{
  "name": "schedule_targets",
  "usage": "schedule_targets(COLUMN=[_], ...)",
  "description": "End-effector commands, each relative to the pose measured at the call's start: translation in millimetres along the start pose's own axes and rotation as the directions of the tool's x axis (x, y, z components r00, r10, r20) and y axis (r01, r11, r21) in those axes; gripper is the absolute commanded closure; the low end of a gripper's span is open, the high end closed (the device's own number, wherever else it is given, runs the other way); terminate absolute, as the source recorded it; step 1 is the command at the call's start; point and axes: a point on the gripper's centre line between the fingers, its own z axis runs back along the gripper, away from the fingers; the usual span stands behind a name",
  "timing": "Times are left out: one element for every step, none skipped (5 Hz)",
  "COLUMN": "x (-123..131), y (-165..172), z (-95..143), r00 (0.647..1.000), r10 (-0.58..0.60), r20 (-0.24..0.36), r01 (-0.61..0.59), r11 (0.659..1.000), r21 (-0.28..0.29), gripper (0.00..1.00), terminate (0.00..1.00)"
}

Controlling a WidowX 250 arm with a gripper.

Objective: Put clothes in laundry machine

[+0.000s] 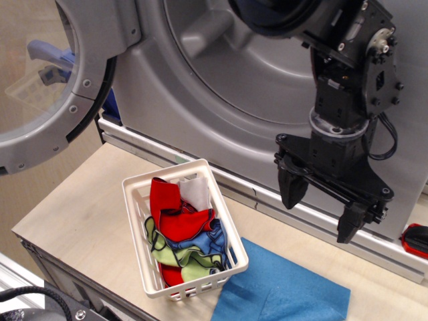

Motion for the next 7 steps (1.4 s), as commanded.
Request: schedule_targets(x=[0.0, -16.1, -29.4, -38.2, -45.7, -52.2, -55.9], y=[0.0, 20.7, 46.5, 78.3, 114.9, 133.6, 138.5], z=[0.0, 1.4, 5.1, 11.3, 14.3, 0.5, -23.0], r00=[1.000, 0.997, 0.992, 0.982, 0.974, 0.965, 0.965], r10=[0.000, -0.076, -0.127, -0.183, -0.213, -0.258, -0.259], r20=[0.000, 0.015, 0.020, 0.045, 0.076, 0.055, 0.049], r01=[0.000, 0.076, 0.127, 0.180, 0.205, 0.245, 0.250], r11=[1.000, 0.997, 0.992, 0.981, 0.973, 0.955, 0.957], r21=[0.000, -0.004, -0.007, 0.070, 0.107, 0.168, 0.145], gripper=[0.00, 0.00, 0.00, 0.00, 0.00, 0.00, 0.00], terminate=[0.00, 0.00, 0.00, 0.00, 0.00, 0.00, 0.00])
